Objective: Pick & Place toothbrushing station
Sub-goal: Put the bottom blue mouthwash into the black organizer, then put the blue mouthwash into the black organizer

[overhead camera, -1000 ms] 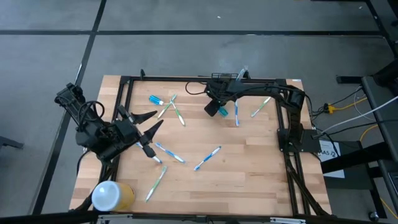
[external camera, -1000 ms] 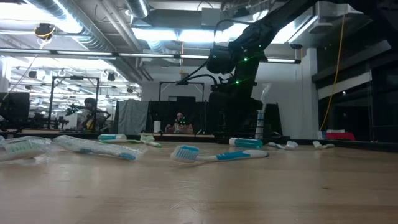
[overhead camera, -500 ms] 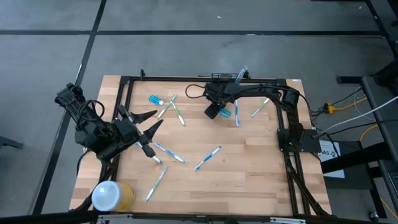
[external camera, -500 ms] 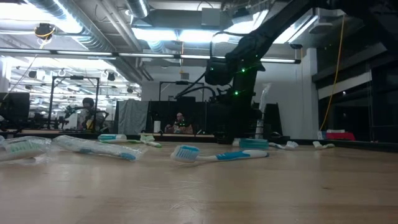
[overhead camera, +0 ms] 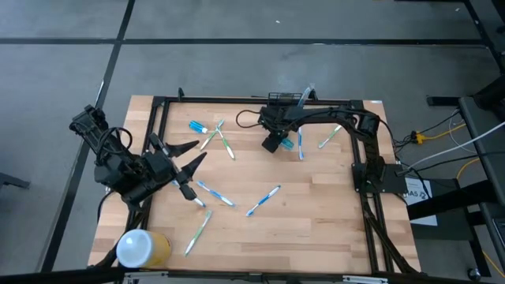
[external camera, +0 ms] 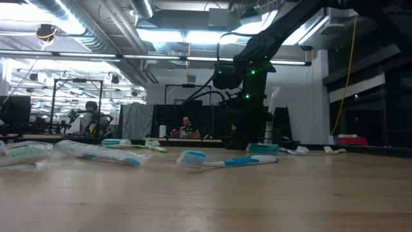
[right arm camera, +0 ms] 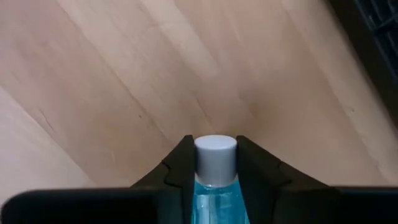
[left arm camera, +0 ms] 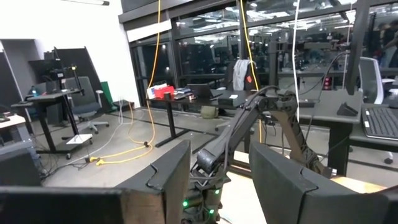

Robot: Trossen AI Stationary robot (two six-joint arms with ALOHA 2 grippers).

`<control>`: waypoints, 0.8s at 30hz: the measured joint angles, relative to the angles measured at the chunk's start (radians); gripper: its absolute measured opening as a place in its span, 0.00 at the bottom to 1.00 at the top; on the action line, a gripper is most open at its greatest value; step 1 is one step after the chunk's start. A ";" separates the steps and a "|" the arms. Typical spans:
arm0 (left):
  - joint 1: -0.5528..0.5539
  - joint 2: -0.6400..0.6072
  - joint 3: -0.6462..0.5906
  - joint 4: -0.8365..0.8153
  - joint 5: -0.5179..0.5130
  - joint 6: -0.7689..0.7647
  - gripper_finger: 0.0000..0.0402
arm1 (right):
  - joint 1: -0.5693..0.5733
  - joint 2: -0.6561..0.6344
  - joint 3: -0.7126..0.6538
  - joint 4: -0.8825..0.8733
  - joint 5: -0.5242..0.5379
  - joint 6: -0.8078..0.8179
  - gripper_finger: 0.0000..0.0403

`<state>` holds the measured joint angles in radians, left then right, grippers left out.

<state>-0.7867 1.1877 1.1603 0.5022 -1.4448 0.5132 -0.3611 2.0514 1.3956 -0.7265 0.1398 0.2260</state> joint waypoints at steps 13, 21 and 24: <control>-0.038 0.000 0.000 0.000 -0.044 0.006 0.40 | 0.115 -0.161 0.000 0.093 0.278 0.108 0.22; -0.045 0.000 0.000 0.000 -0.072 0.006 0.40 | 0.203 -0.285 0.001 0.381 0.737 0.170 0.22; -0.045 0.000 0.000 -0.005 -0.101 0.007 0.40 | 0.175 -0.286 0.001 0.416 0.827 0.202 0.22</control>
<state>-0.8314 1.1877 1.1603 0.4971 -1.5461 0.5207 -0.1866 1.7649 1.3964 -0.3109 0.9669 0.4284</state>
